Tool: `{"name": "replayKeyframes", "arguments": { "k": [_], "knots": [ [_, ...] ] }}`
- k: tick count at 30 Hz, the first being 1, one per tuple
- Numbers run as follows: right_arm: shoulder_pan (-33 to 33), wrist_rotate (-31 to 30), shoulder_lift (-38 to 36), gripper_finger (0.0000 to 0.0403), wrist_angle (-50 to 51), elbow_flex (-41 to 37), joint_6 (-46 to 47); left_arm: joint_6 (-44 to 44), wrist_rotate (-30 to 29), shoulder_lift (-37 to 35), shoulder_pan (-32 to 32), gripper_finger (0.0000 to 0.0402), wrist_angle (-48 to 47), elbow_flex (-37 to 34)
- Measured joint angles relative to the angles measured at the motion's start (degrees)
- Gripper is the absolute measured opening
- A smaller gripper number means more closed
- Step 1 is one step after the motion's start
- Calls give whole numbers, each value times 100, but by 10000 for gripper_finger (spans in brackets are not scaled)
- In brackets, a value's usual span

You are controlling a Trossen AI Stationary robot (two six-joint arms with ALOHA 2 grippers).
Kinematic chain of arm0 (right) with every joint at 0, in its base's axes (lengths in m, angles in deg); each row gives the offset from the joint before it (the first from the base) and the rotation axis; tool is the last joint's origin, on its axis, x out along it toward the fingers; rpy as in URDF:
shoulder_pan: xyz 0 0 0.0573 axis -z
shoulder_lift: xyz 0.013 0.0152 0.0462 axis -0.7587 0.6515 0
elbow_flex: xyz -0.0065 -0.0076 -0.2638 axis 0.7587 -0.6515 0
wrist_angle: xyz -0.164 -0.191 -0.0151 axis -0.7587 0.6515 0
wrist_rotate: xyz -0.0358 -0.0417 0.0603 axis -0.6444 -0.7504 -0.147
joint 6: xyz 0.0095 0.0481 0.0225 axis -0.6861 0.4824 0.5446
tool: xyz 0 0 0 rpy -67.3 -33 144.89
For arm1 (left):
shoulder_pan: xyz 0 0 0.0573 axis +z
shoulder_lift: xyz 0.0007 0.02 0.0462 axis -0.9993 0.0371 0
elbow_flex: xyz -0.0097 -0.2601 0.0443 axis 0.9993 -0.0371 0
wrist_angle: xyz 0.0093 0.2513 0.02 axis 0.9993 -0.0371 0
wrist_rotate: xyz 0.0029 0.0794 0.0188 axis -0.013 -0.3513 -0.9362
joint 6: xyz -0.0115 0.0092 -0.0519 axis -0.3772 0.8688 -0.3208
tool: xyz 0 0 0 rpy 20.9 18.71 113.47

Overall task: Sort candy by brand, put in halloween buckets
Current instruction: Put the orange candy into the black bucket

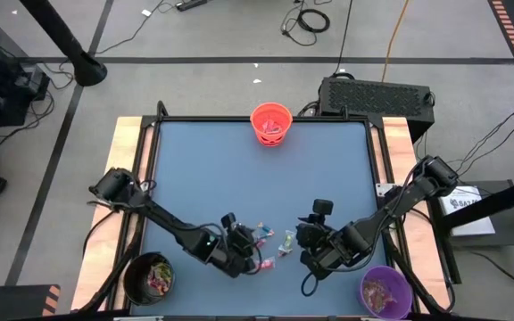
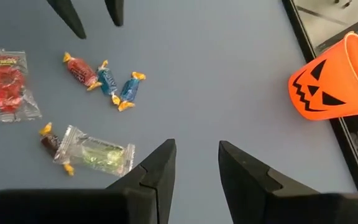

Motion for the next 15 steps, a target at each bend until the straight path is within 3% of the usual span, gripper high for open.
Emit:
{"name": "replayKeyframes", "arguments": {
  "k": [7,15],
  "knots": [
    [15,-85,0,114,-62,1,-29,-23,-336,188,-243,223,133,0],
    [41,-92,0,114,-346,1,-379,-31,-245,689,-251,231,670,-2]
  ]
}}
